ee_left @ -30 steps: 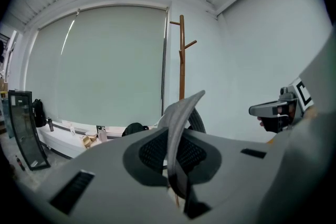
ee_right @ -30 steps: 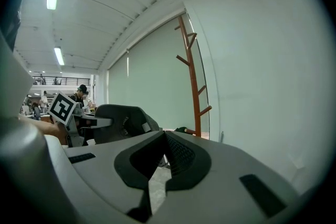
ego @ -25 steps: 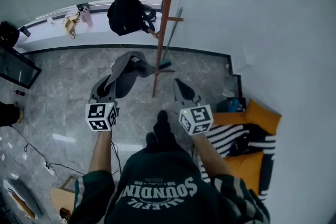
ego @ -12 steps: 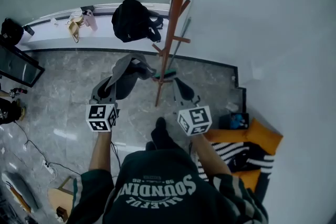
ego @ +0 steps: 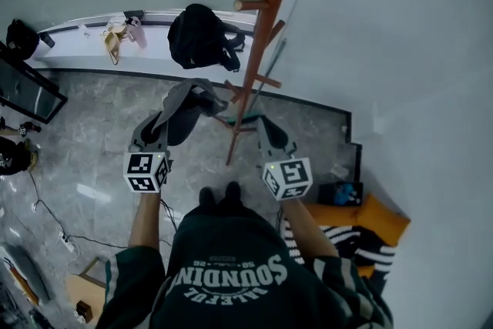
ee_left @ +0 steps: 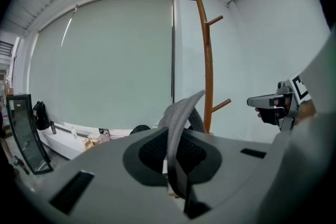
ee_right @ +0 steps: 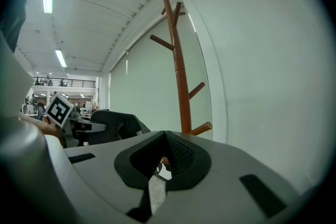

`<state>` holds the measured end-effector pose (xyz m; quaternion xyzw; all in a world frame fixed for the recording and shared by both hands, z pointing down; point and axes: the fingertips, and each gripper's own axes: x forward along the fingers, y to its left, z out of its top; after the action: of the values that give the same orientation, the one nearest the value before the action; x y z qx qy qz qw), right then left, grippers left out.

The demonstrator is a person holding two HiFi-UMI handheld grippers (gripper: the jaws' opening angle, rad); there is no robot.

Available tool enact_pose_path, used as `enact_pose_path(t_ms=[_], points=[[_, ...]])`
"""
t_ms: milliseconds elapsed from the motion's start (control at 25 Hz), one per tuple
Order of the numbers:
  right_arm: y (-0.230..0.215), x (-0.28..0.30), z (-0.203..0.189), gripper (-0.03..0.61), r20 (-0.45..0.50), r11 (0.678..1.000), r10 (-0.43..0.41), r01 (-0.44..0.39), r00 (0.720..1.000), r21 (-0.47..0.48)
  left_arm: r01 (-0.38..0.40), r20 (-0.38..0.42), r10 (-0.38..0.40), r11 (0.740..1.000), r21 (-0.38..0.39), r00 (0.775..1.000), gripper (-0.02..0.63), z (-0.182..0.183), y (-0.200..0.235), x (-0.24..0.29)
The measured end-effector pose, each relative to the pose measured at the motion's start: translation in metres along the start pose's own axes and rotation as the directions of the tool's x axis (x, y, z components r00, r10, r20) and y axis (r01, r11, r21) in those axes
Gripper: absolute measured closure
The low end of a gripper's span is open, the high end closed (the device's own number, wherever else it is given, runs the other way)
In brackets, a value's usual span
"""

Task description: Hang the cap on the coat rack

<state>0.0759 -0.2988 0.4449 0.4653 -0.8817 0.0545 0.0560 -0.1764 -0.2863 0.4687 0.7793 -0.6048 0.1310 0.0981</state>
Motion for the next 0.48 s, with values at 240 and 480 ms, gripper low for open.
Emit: enact_pose_path(t_ms=[240,480], points=[[0.001,0.006,0.001,0.58,-0.001,0.999,-0.037,0.037,0.999,0.007,0.028,0.015,-0.028,1.0,0.013,0.999,0.6,0.011,0.014,0.016],[0.006,0.008,-0.001,0.58,-0.026,0.997,-0.077,0.077,0.997,0.008,0.064,0.027,-0.065,0.998,0.021,0.998,0.6,0.02,0.027,0.03]])
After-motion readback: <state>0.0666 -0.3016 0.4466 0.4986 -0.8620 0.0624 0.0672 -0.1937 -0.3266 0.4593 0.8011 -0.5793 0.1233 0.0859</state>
